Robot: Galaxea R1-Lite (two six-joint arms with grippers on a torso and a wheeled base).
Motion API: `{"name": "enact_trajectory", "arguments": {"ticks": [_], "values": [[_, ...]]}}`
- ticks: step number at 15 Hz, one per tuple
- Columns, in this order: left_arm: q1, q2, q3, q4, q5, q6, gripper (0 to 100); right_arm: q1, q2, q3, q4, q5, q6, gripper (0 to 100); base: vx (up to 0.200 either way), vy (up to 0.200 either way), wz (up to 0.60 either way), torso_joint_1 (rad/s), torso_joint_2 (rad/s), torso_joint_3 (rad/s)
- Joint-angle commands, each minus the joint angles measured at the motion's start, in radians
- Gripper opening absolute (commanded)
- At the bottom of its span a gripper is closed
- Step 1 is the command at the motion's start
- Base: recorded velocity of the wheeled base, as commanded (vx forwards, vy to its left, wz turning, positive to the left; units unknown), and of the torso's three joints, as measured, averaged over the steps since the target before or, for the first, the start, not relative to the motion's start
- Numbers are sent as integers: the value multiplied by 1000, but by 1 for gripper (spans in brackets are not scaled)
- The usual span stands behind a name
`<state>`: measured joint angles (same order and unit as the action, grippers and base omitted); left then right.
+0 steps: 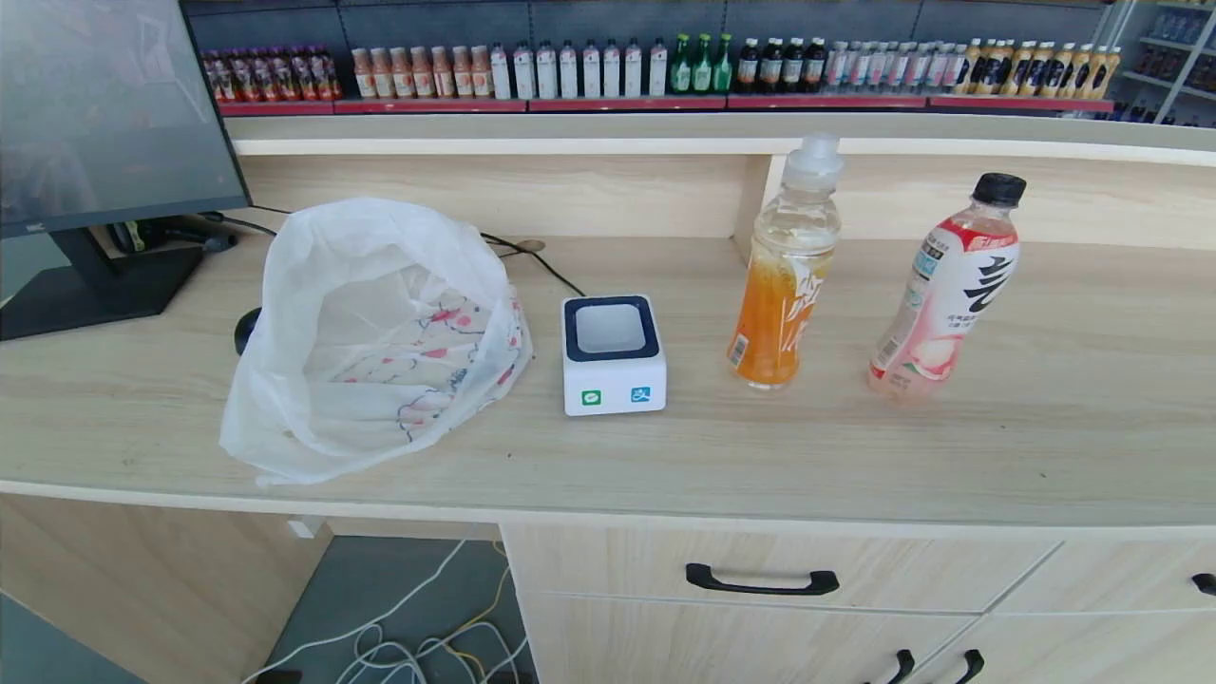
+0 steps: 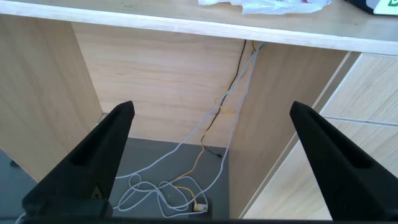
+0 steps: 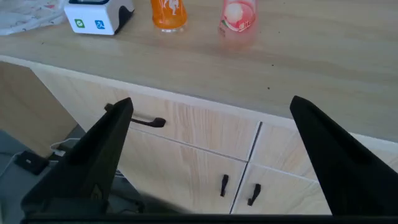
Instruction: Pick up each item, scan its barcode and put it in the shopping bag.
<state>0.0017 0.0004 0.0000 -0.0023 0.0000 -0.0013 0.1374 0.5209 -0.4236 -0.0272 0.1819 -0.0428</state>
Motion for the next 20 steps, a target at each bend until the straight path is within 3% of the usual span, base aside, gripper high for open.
{"name": "enact_trajectory", "arguments": {"ticks": [1,6,10,12,16,20], "values": [[0,0,0,-1,0,0,100,99,229,-101,-48,19,-39,100,0,0,0,0,0,0],[0,0,0,-1,0,0,100,172,538,-184,-352,22,-46,100,0,0,0,0,0,0],[0,0,0,-1,0,0,100,306,648,-300,-370,4,-71,100,0,0,0,0,0,0],[0,0,0,-1,0,0,100,380,680,-337,-370,-53,-74,100,0,0,0,0,0,0],[0,0,0,-1,0,0,100,559,755,-380,-393,-300,-72,100,0,0,0,0,0,0],[0,0,0,-1,0,0,100,611,841,-388,-536,-421,-78,100,0,0,0,0,0,0]]}}
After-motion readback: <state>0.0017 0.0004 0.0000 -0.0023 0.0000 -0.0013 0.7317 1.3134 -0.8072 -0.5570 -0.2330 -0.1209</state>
